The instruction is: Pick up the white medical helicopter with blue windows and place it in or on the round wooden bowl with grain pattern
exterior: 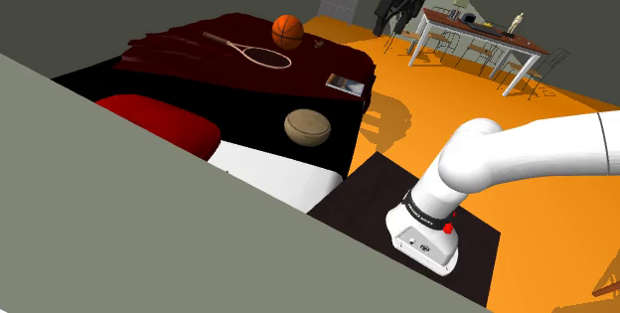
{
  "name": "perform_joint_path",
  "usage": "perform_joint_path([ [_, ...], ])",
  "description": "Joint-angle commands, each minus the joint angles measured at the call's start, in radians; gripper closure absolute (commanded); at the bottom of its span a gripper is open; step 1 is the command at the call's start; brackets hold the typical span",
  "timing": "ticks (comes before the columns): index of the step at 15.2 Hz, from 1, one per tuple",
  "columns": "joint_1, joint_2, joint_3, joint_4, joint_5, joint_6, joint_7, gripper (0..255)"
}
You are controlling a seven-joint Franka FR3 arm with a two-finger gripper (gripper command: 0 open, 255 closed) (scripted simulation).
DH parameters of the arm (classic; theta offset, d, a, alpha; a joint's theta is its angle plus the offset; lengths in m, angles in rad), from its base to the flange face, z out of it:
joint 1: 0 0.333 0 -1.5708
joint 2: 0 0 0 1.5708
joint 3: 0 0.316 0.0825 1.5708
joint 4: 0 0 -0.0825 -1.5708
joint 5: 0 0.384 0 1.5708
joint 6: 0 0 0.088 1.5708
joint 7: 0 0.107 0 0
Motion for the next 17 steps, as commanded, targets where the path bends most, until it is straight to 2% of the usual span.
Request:
perform_joint_path([
  [1, 0.0, 0.0, 0.0, 0.0, 0.0, 0.0, 0.0, 0],
  [9, 0.029, 0.038, 0.176, -0.131, 0.071, 0.138, 0.208, 0],
  [17, 0.052, 0.179, 0.359, -0.177, 0.124, 0.291, 0.423, 0],
])
